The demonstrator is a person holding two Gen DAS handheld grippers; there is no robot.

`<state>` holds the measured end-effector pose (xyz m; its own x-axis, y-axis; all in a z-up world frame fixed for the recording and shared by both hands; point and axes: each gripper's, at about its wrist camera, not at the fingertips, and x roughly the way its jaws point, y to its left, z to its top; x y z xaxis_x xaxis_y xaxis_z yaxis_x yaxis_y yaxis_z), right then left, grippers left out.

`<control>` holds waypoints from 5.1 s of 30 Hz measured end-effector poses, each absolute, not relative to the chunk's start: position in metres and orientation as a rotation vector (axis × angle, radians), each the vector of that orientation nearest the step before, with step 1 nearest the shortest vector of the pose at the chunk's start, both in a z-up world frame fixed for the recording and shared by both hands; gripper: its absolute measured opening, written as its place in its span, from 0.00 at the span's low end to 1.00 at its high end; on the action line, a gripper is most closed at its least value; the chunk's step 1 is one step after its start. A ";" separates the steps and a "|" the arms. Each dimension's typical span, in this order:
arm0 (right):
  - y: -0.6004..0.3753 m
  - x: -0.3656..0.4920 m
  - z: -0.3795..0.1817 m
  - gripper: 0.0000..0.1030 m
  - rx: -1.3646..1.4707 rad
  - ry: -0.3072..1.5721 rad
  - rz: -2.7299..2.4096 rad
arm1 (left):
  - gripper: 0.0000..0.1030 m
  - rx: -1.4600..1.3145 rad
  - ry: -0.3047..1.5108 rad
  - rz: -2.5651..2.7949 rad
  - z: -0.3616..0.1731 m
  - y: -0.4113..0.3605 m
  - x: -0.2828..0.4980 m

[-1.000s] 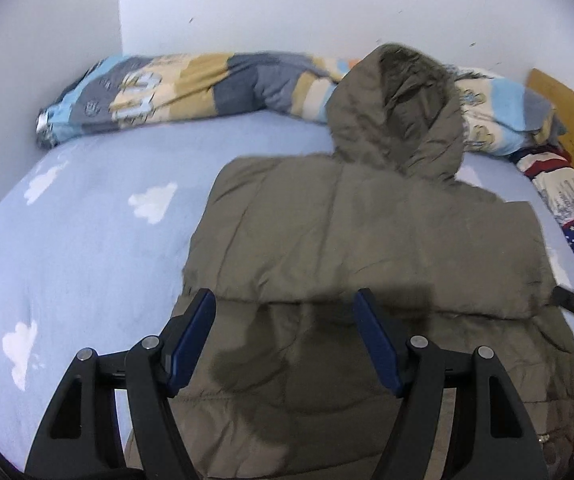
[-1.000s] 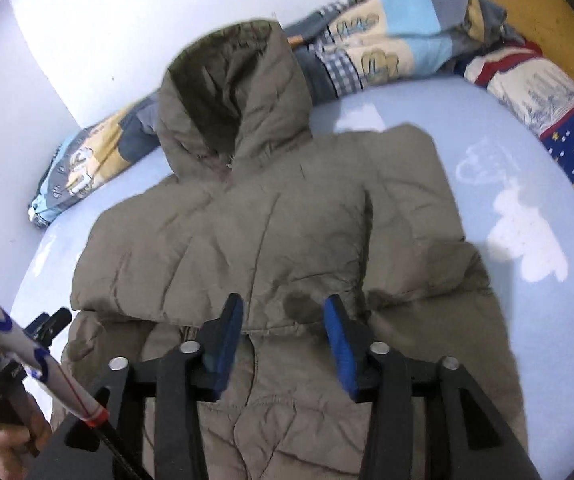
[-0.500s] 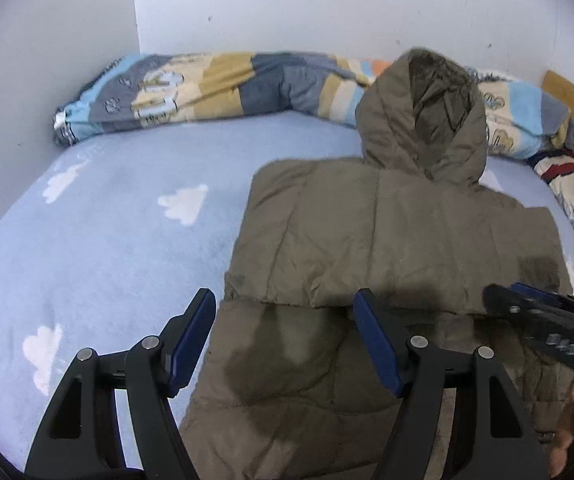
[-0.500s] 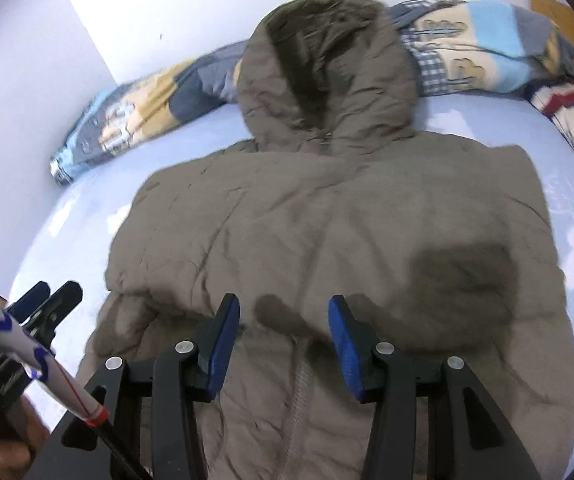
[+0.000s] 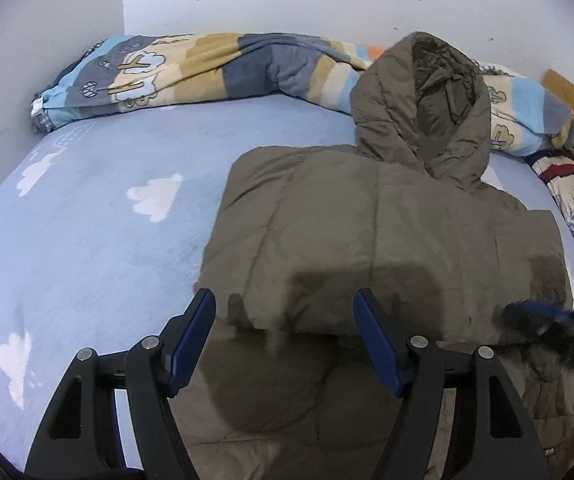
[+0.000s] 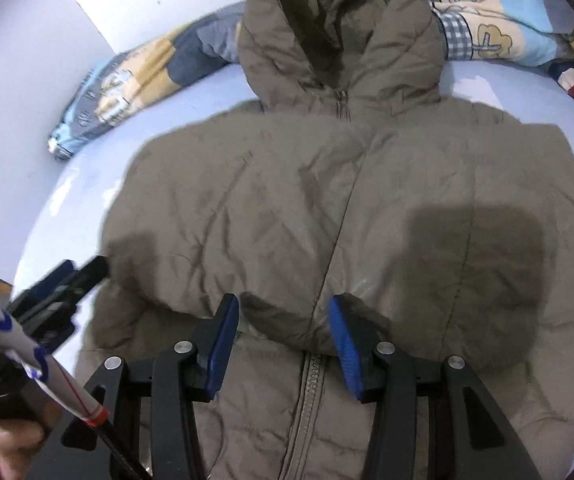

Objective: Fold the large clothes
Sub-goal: 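Move the right tool to the hood, grasp it and lift, then fold the held hood down over the jacket body with the right tool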

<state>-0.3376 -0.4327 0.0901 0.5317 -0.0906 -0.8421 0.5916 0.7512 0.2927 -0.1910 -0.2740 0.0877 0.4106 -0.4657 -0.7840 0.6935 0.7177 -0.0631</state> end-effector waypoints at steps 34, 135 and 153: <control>-0.641 -0.289 0.221 0.60 0.625 0.735 -0.661 | 0.73 0.286 0.884 -0.907 0.105 -0.305 -0.214; -0.525 -0.358 0.060 0.44 0.444 0.871 -0.560 | 0.74 0.380 0.903 -0.842 0.065 -0.368 -0.206; -0.481 -0.353 0.103 0.44 0.501 0.746 -0.522 | 0.74 0.269 0.873 -0.831 0.094 -0.271 -0.232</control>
